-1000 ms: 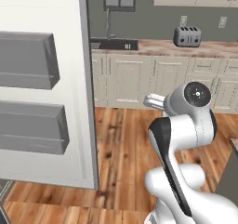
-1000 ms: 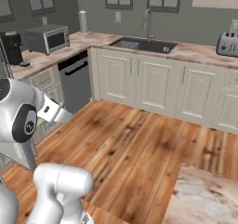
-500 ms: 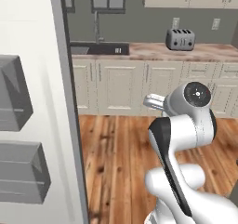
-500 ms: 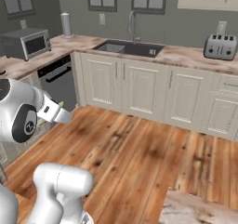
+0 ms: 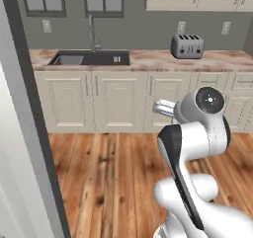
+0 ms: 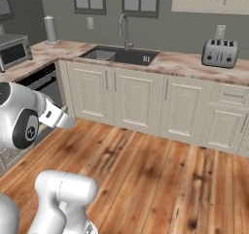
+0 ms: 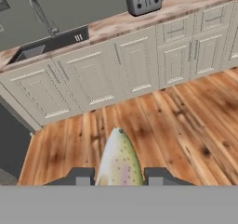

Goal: Transport the fish from the fridge to the microwave and turn on the microwave.

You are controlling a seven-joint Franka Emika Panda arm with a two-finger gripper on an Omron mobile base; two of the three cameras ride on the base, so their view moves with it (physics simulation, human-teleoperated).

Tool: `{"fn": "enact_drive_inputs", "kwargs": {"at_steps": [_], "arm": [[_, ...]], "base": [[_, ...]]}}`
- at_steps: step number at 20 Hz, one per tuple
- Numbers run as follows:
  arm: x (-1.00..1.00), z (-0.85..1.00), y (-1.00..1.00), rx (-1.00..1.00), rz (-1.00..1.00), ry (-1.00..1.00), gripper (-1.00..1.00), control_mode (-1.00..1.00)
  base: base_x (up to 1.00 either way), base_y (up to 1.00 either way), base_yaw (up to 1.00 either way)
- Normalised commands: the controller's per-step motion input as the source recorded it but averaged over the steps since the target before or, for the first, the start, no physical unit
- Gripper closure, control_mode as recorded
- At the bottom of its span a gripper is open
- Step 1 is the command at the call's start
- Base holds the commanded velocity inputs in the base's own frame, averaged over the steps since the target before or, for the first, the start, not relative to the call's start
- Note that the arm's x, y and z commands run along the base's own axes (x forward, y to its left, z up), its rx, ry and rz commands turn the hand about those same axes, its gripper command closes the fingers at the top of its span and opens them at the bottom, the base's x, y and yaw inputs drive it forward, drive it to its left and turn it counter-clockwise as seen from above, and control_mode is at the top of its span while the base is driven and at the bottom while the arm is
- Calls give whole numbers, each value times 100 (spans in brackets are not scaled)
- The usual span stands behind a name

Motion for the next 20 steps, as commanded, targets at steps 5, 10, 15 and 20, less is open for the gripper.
{"fn": "enact_drive_inputs", "kwargs": {"at_steps": [5,10,15,20], "arm": [[0,0,0,0,0,0,100,100],[0,0,0,0,0,0,100,100],[0,0,0,0,0,0,100,100],[0,0,0,0,0,0,100,100]], "base": [[65,-33,-12],[64,-30,-15],[63,-31,-15],[58,-32,-18]]}}
